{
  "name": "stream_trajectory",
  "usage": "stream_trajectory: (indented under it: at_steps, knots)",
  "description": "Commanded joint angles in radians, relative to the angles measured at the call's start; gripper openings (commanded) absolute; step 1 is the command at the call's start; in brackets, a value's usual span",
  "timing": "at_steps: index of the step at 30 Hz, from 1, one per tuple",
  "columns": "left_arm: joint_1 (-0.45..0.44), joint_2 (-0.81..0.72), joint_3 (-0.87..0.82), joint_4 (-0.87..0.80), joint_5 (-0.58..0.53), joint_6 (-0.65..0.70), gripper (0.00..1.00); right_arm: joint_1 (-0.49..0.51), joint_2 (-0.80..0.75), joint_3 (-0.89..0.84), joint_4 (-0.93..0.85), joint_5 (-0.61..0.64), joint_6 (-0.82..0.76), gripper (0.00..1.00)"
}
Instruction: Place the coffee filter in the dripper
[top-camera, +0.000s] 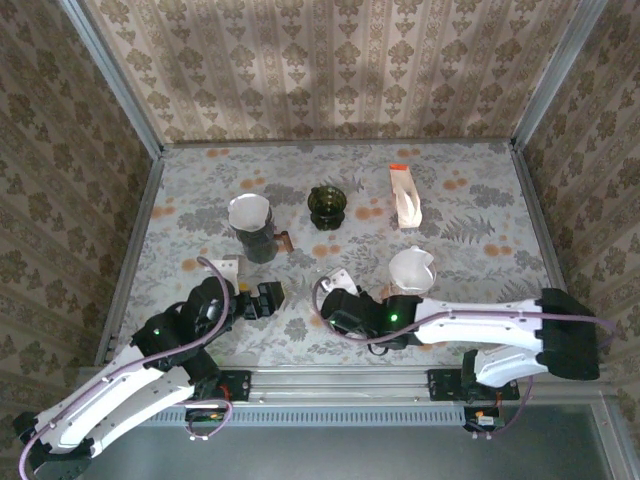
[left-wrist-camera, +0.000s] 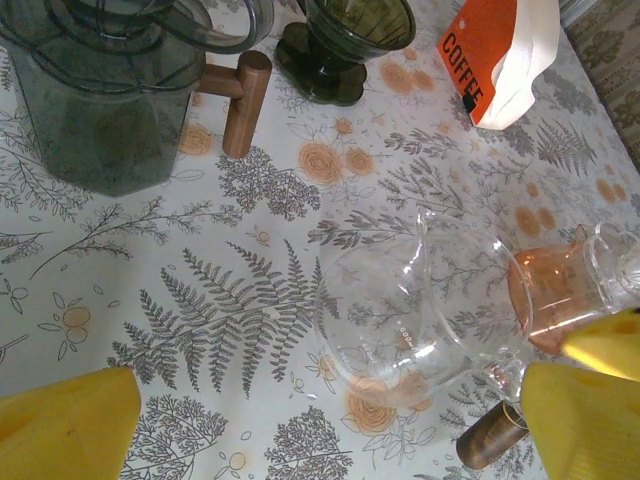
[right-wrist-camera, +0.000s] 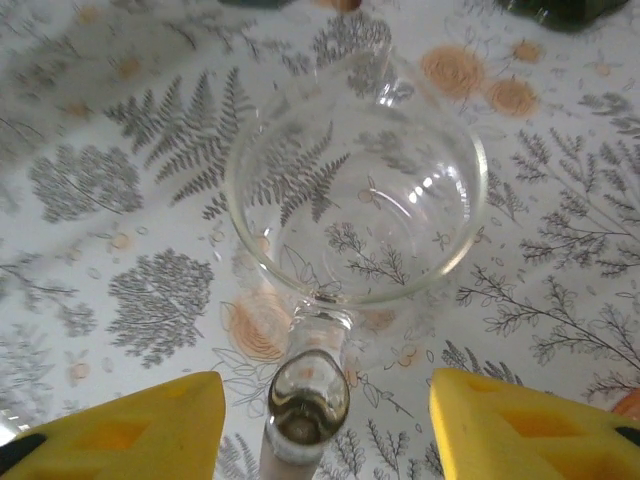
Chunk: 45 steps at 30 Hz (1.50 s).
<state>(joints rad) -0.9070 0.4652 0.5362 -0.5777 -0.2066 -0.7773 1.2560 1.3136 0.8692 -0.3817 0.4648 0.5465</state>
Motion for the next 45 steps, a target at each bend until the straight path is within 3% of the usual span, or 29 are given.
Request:
stream_trajectory:
  at_steps: [1,4,7,14,17,22,28,45]
  knots:
    - [0.011,-0.015,-0.017,0.010,0.001,0.004,1.00,0.001,-0.084,0.101,-0.082,0.022,-0.021,0.64]
    - [0.014,-0.019,-0.034,0.030,0.006,0.008,1.00,-0.088,-0.073,0.230,-0.145,-0.043,-0.052,0.68]
    - [0.022,-0.020,-0.049,0.041,0.016,0.005,1.00,-0.241,-0.004,0.358,-0.150,-0.168,-0.057,0.69]
    - [0.033,-0.055,-0.071,0.044,0.040,0.004,1.00,-0.523,0.317,0.640,-0.194,-0.351,0.002,0.71]
    - [0.037,-0.079,-0.085,0.044,0.044,0.004,1.00,-0.585,0.466,0.767,-0.227,-0.378,0.028,0.71]
    - [0.046,-0.100,-0.100,0.046,0.055,0.006,1.00,-0.636,0.705,1.020,-0.335,-0.329,0.066,0.71]
    - [0.059,-0.102,-0.102,0.039,0.074,0.024,1.00,-0.685,0.872,1.194,-0.406,-0.292,0.147,0.71]
    - [0.118,-0.132,-0.114,0.022,0.119,0.047,1.00,-0.719,1.058,1.416,-0.527,-0.259,0.241,0.71]
